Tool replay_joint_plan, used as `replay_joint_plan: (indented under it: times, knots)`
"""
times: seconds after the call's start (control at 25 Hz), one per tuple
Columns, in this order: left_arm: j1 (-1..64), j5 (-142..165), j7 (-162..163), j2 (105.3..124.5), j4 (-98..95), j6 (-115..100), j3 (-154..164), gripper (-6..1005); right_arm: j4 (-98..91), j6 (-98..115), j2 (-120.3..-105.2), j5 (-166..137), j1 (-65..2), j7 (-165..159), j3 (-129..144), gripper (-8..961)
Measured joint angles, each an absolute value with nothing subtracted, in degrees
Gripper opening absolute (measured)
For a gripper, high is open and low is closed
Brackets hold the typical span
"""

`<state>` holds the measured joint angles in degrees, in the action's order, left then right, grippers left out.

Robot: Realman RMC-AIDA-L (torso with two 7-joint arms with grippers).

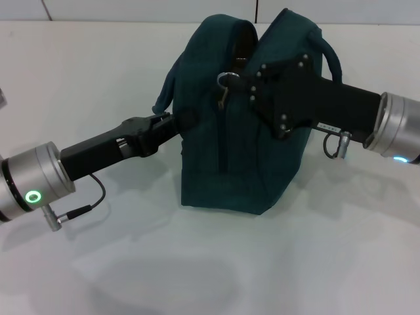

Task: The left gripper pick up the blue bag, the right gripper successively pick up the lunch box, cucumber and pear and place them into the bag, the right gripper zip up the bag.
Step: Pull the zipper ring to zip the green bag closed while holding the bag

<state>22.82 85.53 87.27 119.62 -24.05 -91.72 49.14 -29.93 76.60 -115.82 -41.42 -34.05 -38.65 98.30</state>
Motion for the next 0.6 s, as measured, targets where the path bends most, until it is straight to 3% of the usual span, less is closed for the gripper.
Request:
replay_joint_plan:
  times: [0.6]
  knots:
    - [23.2,84.96,85.58,119.61,-23.47,-91.64,49.39,90,-30.27,77.35,-115.93,-41.6,-35.08,-38.76,98.31,7]
